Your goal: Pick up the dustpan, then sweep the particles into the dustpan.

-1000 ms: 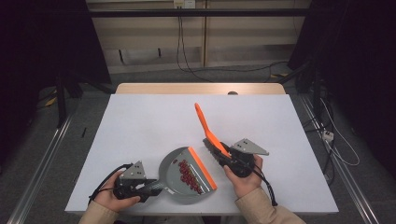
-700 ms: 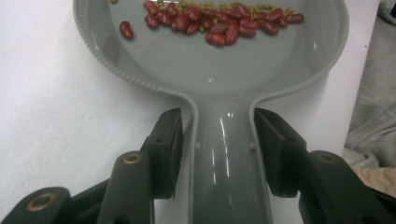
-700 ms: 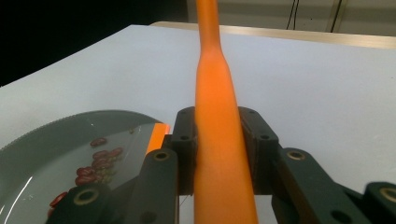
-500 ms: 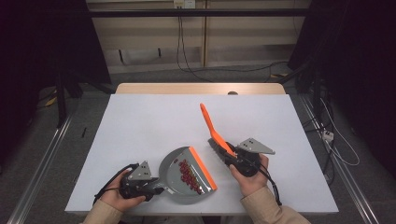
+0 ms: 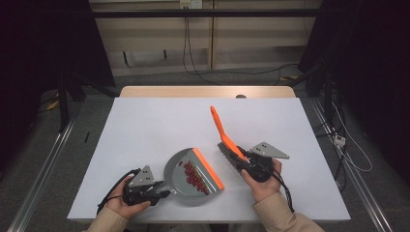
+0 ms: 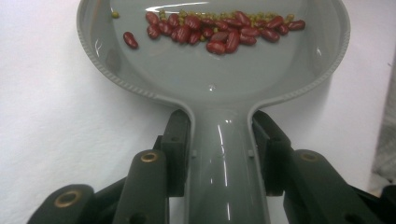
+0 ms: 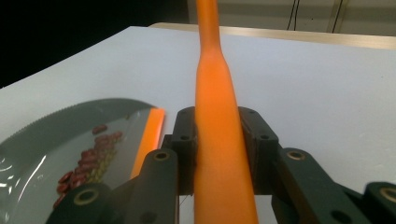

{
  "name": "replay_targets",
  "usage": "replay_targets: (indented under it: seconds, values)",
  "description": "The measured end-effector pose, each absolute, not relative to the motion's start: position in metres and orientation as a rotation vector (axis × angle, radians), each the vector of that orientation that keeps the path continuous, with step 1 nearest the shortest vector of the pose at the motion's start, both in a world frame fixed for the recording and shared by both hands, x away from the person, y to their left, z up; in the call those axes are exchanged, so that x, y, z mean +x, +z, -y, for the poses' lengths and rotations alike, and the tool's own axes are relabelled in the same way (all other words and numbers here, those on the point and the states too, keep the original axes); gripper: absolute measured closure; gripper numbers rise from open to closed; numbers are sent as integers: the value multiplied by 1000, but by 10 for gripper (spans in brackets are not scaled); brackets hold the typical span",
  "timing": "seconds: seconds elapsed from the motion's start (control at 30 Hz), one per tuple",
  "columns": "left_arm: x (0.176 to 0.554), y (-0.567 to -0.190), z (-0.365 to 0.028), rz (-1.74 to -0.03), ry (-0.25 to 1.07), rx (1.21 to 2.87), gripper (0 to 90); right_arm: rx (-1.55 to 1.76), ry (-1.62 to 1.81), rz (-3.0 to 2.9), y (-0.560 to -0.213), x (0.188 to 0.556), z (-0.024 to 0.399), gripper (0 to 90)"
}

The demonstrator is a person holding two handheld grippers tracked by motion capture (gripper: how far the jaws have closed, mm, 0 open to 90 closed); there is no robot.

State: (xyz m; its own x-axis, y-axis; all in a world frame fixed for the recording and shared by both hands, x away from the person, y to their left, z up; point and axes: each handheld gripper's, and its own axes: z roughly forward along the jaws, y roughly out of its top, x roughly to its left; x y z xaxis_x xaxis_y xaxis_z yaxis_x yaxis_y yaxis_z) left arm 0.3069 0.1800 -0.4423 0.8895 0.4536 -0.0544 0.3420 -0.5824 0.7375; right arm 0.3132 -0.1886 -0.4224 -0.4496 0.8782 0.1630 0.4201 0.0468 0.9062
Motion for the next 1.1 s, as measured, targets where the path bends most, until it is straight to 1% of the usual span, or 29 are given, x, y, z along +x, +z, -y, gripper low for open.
replay_targets:
  seconds: [0.4, 0.67, 0.87, 1.1]
  values:
    - [314, -434, -187, -635, 267, 2138, 631, 1310, 1395, -1869, -419, 313, 198, 707]
    - [317, -430, -192, -693, 296, 2109, 631, 1308, 1402, -1865, -418, 313, 202, 707]
    - [323, -430, -198, -748, 343, 2089, 631, 1304, 1401, -1862, -418, 313, 204, 707]
    - [329, -430, -203, -796, 359, 2054, 631, 1300, 1405, -1868, -418, 313, 206, 707]
